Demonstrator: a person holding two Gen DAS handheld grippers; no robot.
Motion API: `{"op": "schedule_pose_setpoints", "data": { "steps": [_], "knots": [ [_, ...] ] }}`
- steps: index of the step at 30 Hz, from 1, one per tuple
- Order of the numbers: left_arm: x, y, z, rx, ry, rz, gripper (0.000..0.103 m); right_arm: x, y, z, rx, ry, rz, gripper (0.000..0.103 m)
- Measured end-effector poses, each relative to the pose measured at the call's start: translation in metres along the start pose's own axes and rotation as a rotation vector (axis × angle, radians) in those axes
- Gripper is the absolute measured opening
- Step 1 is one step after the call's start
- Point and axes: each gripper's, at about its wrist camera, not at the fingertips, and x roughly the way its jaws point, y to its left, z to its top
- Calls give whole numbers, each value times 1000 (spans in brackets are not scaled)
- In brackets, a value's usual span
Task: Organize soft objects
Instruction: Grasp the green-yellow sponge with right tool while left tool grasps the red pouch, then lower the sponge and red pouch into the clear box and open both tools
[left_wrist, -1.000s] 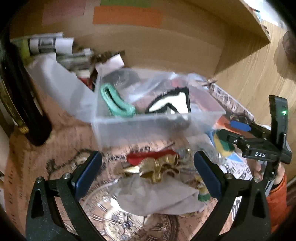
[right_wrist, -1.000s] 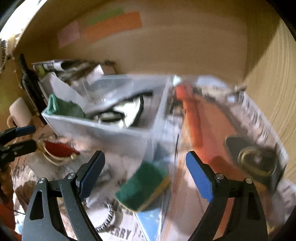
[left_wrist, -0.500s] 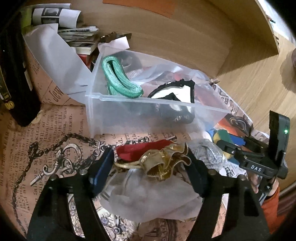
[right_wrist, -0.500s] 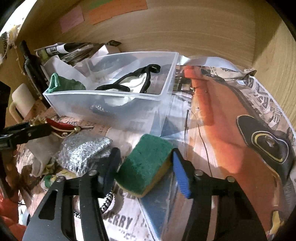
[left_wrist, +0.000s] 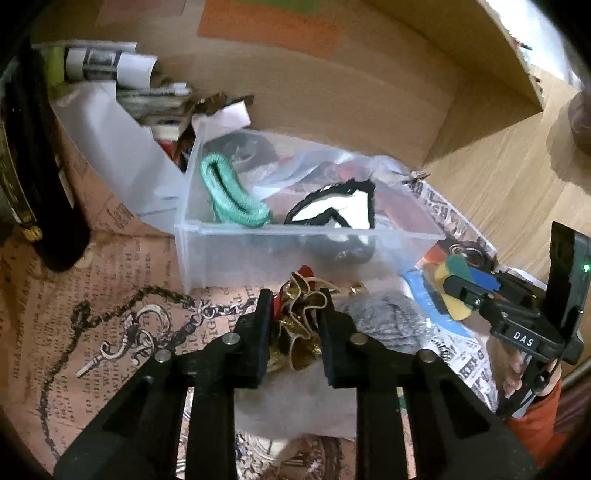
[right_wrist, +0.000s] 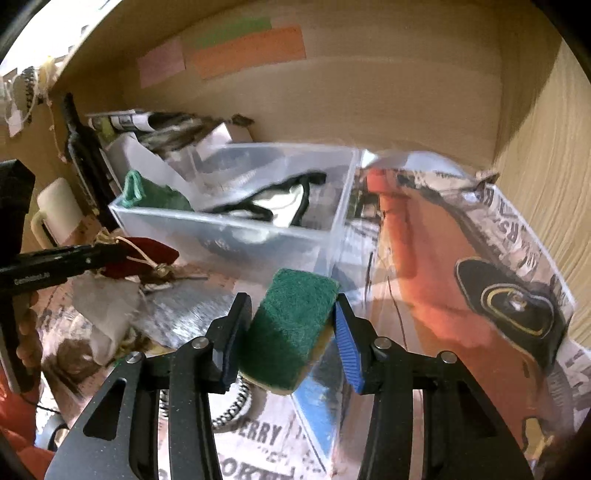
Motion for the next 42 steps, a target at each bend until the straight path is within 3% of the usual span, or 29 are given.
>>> {"op": "schedule_pose_setpoints", "data": {
  "steps": [14,25,33,42],
  "knots": [
    [-51,-34,30,96,-175,-13,21,-38,11,32,-10,-167,34,41],
    [-53,-49,64,144,-283,22,22,-38,16,59,-22,-242,53,41],
    [-25,-45,86,119,-259,47,22,-11,14,76,-19,-216,42,42],
    [30,-36,96,112,-147,77,22,39,6,79,-19,-115,8,42]
  ]
}}
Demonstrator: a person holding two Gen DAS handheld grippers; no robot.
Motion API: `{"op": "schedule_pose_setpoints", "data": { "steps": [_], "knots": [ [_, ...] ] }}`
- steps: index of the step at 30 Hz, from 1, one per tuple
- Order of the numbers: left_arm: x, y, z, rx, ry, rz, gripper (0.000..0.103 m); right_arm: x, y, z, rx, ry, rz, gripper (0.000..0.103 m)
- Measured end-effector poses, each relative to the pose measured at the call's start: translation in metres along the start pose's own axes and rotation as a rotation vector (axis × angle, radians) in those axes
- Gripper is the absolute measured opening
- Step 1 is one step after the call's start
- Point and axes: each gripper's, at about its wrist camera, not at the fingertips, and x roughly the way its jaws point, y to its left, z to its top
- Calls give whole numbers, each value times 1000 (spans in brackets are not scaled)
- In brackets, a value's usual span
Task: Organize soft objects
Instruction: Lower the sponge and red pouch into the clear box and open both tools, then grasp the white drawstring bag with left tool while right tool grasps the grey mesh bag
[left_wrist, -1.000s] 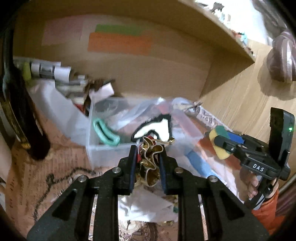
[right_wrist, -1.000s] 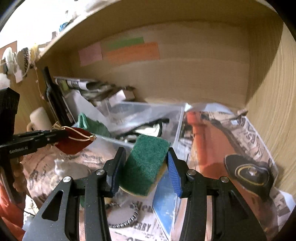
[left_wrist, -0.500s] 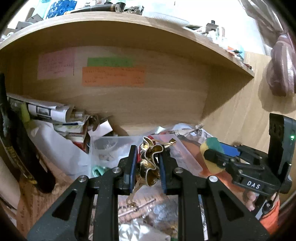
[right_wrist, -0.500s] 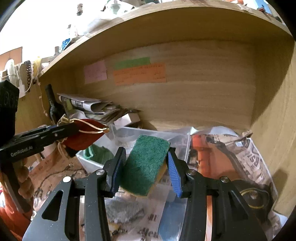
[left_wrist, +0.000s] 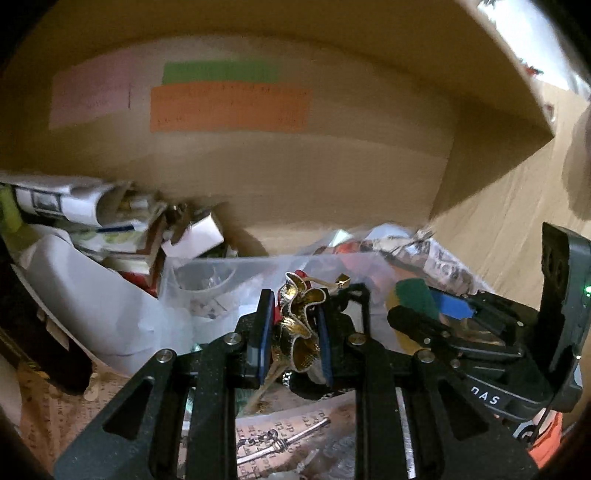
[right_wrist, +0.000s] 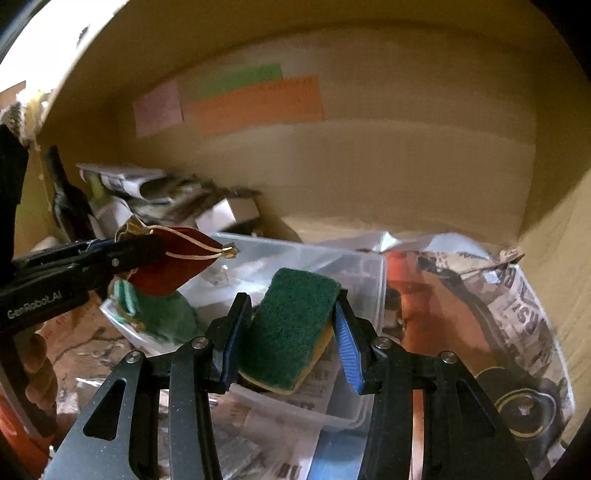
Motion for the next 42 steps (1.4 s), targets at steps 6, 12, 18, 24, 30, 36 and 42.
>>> {"op": "schedule_pose_setpoints", "data": {
  "steps": [6,12,18,24,30,36,42],
  "knots": [
    [30,4,-10,1,93,6,22,22,-1,-7,-22,72,-11,42],
    [39,4,-16,13,129,19,22,31,2,-11,-47,103,-26,44],
    [37,8,-17,-8,138,14,49,32,3,-12,-55,109,-35,54],
    [16,7,-14,11,89,26,55,20,8,-8,-64,78,-34,61],
    [-20,6,-10,22,12,29,66,-5,18,-4,-86,31,-7,63],
    [-55,10,-17,37,-45,40,78,-32,32,-9,-124,-30,1,76],
    [-73,16,-36,45,-36,49,86,-45,40,-21,-136,-30,32,77]
  ]
}}
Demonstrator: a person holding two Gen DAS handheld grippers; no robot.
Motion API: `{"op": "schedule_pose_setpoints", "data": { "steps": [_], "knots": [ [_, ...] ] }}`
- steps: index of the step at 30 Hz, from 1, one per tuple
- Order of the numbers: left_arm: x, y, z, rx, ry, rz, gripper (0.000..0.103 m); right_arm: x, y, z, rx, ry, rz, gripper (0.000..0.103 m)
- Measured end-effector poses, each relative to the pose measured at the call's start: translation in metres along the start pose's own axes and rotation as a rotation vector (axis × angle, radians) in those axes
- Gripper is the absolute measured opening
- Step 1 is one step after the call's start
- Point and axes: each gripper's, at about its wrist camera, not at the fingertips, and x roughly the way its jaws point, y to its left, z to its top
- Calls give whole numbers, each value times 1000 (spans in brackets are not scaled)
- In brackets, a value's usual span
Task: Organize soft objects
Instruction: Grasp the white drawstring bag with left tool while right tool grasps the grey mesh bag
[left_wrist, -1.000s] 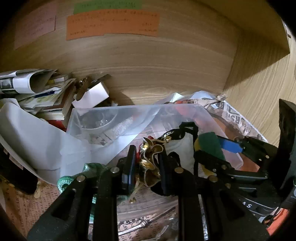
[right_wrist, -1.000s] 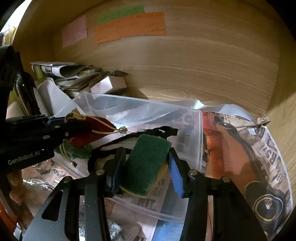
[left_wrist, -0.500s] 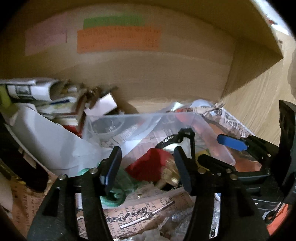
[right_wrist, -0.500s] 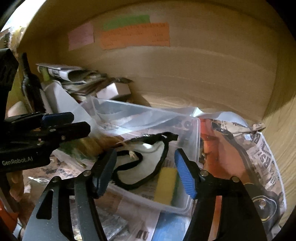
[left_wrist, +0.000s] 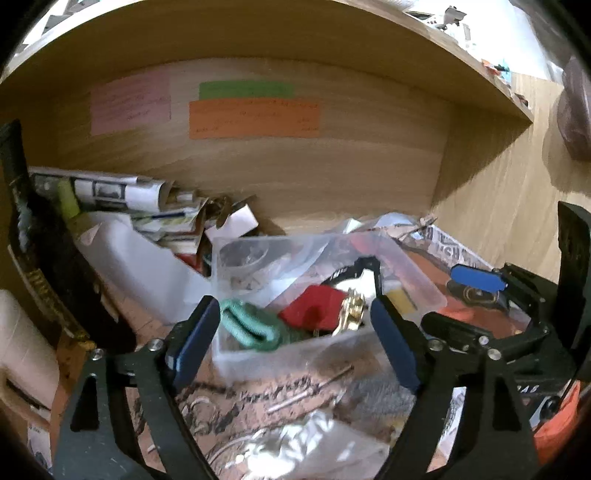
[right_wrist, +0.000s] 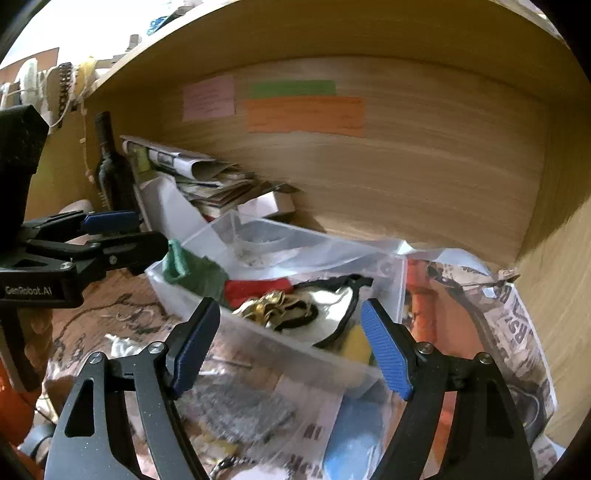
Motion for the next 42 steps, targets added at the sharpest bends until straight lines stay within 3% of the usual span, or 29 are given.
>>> {"op": "schedule_pose_setpoints", "data": {
  "steps": [10,22,26,27,31,42],
  "knots": [
    [0,10,-46,-26,96,-4,88,2,3,-32,71,79,33,77],
    [21,21,-105,-65,269,-25,88,25,12,-65,113,218,60,77],
    [27,24,-112,-97,271,-26,88,31,9,-70,136,244,87,77],
    [28,24,-113,-99,268,-24,87,33,6,-72,151,249,92,71],
    [31,19,-117,-101,272,-51,65,34,0,-75,195,260,113,55],
    [28,16,-114,-88,276,-67,34,26,0,-72,205,204,118,26]
  ]
}}
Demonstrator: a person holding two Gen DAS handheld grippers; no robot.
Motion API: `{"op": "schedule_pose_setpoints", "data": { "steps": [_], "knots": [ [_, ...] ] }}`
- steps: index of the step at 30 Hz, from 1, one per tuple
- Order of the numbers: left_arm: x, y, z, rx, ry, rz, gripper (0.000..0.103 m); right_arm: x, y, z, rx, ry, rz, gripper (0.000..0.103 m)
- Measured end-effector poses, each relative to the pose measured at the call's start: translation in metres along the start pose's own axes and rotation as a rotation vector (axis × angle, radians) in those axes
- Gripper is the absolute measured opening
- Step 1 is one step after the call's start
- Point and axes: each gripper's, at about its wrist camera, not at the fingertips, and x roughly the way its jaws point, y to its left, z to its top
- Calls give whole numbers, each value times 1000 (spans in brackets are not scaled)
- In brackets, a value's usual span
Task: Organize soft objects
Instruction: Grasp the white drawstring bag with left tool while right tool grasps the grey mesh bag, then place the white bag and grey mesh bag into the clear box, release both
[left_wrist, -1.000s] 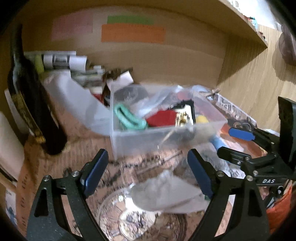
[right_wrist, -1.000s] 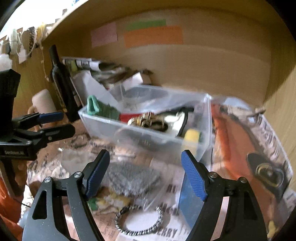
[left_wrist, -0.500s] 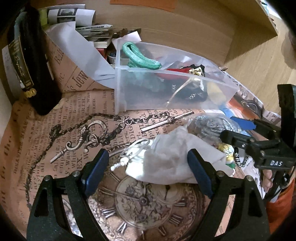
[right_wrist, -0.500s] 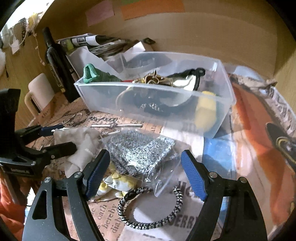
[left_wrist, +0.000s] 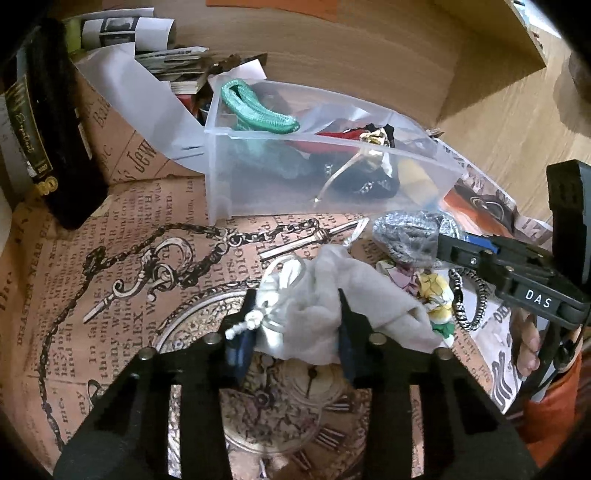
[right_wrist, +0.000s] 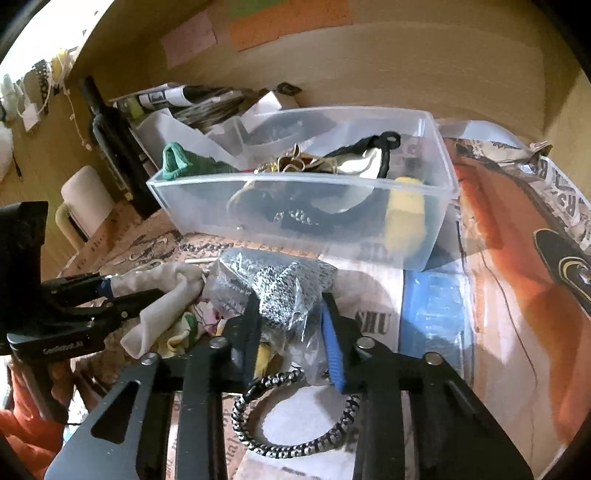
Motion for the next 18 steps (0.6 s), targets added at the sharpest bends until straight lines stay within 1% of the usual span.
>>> {"op": "schedule_pose_setpoints", "data": {
  "steps": [3,6,12,18],
  "knots": [
    [-8,-1,2,11,-19,10,29,-7,4,1,-18,-30,-14,25],
    [-18,-2,8,11,-56,23,28,-15,7,4,-27,-60,-18,25],
    [-45,-5,26,15,-160,40,28,-36,6,12,-32,-131,-18,25],
    [-71,-11,50,34,-279,56,28,-58,10,29,-46,-228,-43,25]
  ]
}}
